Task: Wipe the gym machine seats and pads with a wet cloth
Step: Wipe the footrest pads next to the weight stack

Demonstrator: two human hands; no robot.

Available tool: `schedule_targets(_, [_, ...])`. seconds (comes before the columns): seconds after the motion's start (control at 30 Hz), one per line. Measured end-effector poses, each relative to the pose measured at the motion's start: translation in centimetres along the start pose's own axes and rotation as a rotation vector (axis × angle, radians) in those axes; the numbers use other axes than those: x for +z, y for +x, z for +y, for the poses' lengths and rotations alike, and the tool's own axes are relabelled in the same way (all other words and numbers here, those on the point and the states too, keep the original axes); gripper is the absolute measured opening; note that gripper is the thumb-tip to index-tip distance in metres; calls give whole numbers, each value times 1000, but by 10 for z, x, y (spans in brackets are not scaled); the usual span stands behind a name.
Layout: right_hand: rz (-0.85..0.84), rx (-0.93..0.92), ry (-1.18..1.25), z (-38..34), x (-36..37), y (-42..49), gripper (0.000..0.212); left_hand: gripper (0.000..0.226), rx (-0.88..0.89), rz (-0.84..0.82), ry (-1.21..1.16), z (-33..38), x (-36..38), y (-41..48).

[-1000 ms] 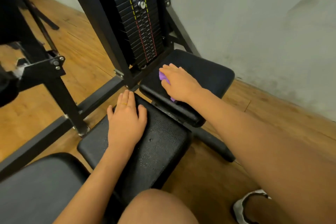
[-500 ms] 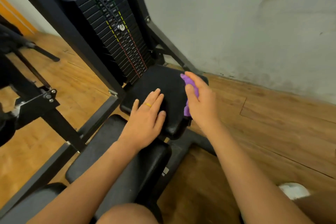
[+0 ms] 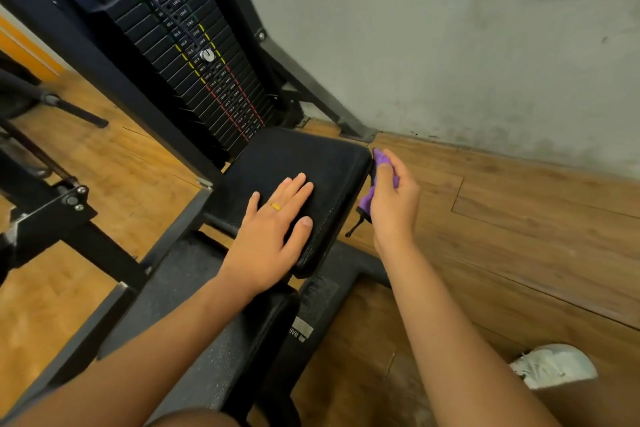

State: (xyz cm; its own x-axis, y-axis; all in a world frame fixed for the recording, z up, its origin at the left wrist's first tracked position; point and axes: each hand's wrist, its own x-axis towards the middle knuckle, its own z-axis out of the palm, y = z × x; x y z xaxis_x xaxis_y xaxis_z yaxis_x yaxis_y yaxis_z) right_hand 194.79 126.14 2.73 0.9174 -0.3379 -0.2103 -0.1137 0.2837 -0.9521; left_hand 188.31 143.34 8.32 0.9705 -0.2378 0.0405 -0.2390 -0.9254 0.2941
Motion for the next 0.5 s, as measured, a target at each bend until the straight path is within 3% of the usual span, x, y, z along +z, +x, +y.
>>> schedule_targets(0.27, [26, 80, 166, 4, 20, -25, 40, 56, -5, 7, 15, -2, 1, 0])
schedule_targets(0.5, [36, -4, 146, 14, 23, -50, 43, 56, -5, 24, 20, -1, 2, 1])
